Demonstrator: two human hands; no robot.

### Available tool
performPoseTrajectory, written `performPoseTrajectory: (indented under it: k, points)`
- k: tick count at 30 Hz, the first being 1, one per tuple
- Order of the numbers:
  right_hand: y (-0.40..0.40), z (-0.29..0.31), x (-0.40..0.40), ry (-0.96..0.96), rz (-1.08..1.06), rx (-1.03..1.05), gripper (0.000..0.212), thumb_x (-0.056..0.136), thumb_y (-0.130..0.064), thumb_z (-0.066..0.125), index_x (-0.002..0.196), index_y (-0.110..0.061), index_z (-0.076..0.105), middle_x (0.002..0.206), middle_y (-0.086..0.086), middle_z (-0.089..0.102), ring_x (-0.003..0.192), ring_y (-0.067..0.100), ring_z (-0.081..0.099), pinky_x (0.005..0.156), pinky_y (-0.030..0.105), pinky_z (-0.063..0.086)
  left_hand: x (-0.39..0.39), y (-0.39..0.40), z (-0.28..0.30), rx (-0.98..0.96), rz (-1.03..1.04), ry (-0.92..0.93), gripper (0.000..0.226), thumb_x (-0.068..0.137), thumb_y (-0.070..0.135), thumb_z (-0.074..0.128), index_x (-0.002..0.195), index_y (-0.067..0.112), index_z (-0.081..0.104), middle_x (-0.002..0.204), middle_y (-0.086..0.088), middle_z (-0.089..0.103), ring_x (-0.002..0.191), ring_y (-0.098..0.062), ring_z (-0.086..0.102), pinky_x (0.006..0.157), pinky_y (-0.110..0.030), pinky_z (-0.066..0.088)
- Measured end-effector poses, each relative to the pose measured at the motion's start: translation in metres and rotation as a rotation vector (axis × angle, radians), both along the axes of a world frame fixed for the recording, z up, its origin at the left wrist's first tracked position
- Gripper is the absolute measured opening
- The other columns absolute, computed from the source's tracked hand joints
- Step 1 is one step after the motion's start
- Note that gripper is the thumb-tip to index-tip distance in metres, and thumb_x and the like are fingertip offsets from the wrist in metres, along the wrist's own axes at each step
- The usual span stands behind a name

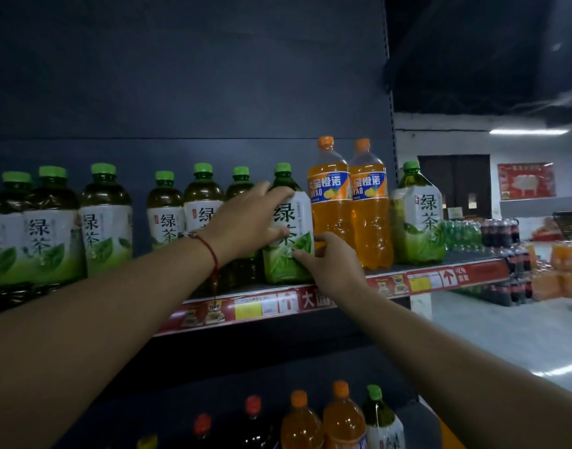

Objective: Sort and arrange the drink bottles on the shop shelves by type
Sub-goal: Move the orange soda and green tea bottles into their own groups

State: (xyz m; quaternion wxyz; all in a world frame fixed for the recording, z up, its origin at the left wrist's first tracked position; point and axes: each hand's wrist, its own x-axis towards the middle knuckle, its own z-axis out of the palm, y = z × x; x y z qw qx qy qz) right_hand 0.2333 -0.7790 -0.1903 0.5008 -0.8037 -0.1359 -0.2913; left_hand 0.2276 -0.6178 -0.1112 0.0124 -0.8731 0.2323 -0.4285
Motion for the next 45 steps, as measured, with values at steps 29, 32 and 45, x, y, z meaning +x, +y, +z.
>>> performPoseTrajectory:
  k: [29,32,45]
  points:
    - [-0.028,0.139,0.027,-0.058,-0.553,-0.520,0.098,0.075,-0.060,0.071,0.146,-0.006,0.030,0.143,0.016,0.037,0.130,0.034,0.040,0.101,0.045,0.042,0.005,-0.015,-0.038,-0.010,0.140,0.003,0.124,0.075,0.070,0.067,0.156,0.026,-0.016,0.165,-0.013,-0.016,0.153,-0.029,-0.009,0.111,-0.034,-0.008]
    - [-0.031,0.141,0.021,-0.072,-0.526,-0.492,0.088,0.070,-0.060,0.074,0.136,-0.011,0.044,0.136,0.015,0.039,0.119,0.035,0.047,0.093,0.045,0.049,0.003,-0.016,-0.038,-0.015,0.150,0.011,0.123,0.075,0.070,0.067,0.156,0.027,-0.015,0.165,-0.012,-0.015,0.153,-0.029,-0.009,0.111,-0.034,-0.007]
    - [-0.060,0.071,-0.095,-0.481,-0.101,-0.513,0.092,0.070,-0.045,0.083,0.143,-0.029,0.030,0.137,-0.009,0.039,0.116,0.008,0.041,0.089,0.028,0.045,-0.031,-0.038,-0.051,-0.213,-0.195,0.132,0.114,0.065,0.084,0.065,0.154,0.043,0.007,0.164,0.002,0.016,0.150,-0.024,0.019,0.118,-0.054,0.028]
